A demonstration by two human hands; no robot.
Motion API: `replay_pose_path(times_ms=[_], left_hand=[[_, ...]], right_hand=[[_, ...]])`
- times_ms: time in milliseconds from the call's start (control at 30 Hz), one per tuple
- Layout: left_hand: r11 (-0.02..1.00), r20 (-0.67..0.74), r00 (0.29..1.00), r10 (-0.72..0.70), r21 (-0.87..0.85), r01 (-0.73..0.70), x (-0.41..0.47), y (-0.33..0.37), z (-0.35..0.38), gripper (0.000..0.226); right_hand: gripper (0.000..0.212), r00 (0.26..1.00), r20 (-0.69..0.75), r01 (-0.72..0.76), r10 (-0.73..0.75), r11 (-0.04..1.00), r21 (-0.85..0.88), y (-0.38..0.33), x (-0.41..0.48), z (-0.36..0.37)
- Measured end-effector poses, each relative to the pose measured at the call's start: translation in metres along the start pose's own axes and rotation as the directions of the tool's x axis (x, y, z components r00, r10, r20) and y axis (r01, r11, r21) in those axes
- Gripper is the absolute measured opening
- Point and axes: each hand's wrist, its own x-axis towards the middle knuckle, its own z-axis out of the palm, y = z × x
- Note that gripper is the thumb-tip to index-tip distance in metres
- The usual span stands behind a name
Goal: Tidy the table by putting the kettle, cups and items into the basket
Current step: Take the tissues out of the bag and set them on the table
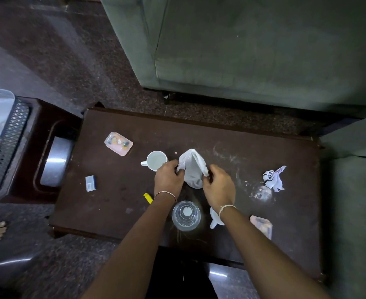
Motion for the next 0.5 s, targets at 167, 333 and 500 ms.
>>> replay_pose_path(times_ms=[167,333,500], left_hand=[[0.994,0.037,0.997,-0.063,-0.087,0.066,0.002,-0.005,0.002,0.017],[0.977,0.149,0.982,-0.113,-0.164,0.137,-0.002,-0.010,0.009,0.026],[0.973,0.219,0.963,-0.156,-0.132,0.187,0.003,-0.010,0.016,0.023]], right_hand=[[0.010,0.998,0.022,-0.064,0.063,0.997,0.037,0.003,0.000,0.004],[0.031,0.982,0.082,-0.176,0.171,0.983,0.056,0.012,0.000,0.008],[0.030,0.957,0.160,-0.255,0.240,0.963,0.082,0.015,0.006,0.014]])
